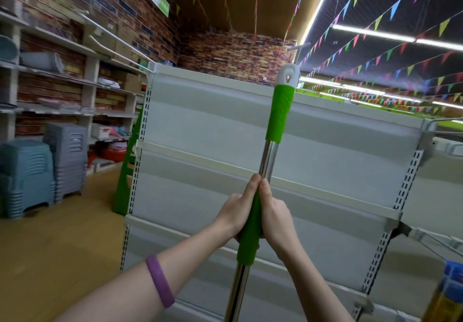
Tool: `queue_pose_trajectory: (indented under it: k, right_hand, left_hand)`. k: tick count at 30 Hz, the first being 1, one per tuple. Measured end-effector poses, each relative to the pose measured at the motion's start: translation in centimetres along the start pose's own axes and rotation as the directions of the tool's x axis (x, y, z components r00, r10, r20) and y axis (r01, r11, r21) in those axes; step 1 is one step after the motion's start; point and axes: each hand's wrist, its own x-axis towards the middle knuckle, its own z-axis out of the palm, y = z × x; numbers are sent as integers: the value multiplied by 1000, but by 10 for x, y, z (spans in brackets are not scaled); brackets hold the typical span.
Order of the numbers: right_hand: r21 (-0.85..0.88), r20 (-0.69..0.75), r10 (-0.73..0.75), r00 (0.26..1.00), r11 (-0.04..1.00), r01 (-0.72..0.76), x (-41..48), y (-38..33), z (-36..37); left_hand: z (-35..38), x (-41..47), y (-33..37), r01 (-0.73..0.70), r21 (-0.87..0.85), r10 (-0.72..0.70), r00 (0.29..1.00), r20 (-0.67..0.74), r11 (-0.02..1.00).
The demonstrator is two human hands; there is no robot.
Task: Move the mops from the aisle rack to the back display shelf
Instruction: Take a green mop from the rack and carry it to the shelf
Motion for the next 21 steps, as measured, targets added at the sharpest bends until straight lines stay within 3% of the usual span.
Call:
queue_pose_trajectory:
  k: [3, 11, 21]
  right_hand:
    - [17, 15, -7, 1000, 1000, 7, -7, 4, 7]
    - [13, -65, -4, 998, 1000, 5, -16, -1, 2]
    - [27, -49, 5, 999, 1000, -3, -8, -3, 2]
  left_hand:
    - [-4, -6, -8, -18, 27, 19, 999, -36, 999]
    - [-3, -8, -1, -131, 41, 130, 991, 32, 991]
    - [-6, -4, 3, -70, 53, 65, 994, 91, 996]
